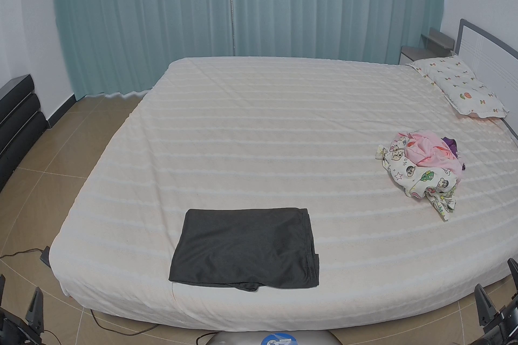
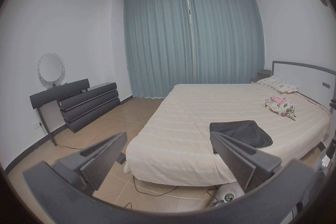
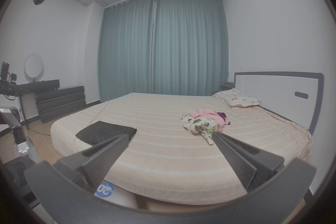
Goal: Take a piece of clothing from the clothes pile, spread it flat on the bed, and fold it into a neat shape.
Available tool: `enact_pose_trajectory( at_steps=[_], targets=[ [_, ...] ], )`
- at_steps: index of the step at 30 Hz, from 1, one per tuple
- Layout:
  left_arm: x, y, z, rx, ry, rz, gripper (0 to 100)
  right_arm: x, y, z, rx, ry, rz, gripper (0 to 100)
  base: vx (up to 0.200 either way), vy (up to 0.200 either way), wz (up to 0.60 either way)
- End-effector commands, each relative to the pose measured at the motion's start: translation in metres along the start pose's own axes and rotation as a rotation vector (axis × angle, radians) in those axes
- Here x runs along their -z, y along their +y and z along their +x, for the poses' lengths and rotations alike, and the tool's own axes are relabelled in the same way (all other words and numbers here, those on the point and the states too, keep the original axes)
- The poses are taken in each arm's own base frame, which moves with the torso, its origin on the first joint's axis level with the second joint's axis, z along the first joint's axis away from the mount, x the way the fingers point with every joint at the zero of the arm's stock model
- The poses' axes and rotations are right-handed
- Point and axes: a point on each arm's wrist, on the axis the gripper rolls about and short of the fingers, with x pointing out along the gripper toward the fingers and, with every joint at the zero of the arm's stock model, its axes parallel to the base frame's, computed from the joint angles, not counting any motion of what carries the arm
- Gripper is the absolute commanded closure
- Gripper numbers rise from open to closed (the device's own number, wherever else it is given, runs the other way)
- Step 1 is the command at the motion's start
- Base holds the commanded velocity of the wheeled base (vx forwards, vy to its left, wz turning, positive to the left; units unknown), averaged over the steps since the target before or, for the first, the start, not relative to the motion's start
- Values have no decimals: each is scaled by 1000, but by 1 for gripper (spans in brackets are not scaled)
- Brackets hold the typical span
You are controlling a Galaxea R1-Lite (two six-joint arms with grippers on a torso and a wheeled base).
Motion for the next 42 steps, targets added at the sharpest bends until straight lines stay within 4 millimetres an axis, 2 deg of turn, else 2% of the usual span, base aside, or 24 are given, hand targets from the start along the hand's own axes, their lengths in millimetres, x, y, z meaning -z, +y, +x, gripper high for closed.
enact_pose_trajectory(
  at_steps=[1,2,3,20,24,27,31,37,42],
  targets=[
    [25,-2,12,143,-142,-47,0,5,0,-4,-14,-62,5,0,0,0,0],
    [36,-5,17,199,-165,-14,0,5,0,-4,-12,-63,14,0,0,0,0],
    [36,-5,17,203,-160,-9,0,5,0,-4,-12,-63,14,0,0,0,0],
    [36,-7,17,262,-162,1,0,1,1,-5,-50,-111,-4,0,0,0,0],
    [36,-7,17,268,-160,-11,0,3,1,-5,-40,-60,140,0,0,0,0],
    [35,-7,17,270,-156,-11,0,4,0,-5,-20,-61,89,0,0,0,0],
    [35,-7,18,246,-149,-1,0,9,-2,-4,95,-24,-5,0,0,0,0],
    [36,-6,18,245,-149,-25,0,9,-2,-4,78,-22,78,0,0,0,0],
    [35,-6,18,250,-151,-31,0,9,-2,-4,83,-25,72,0,0,0,0]
  ],
)
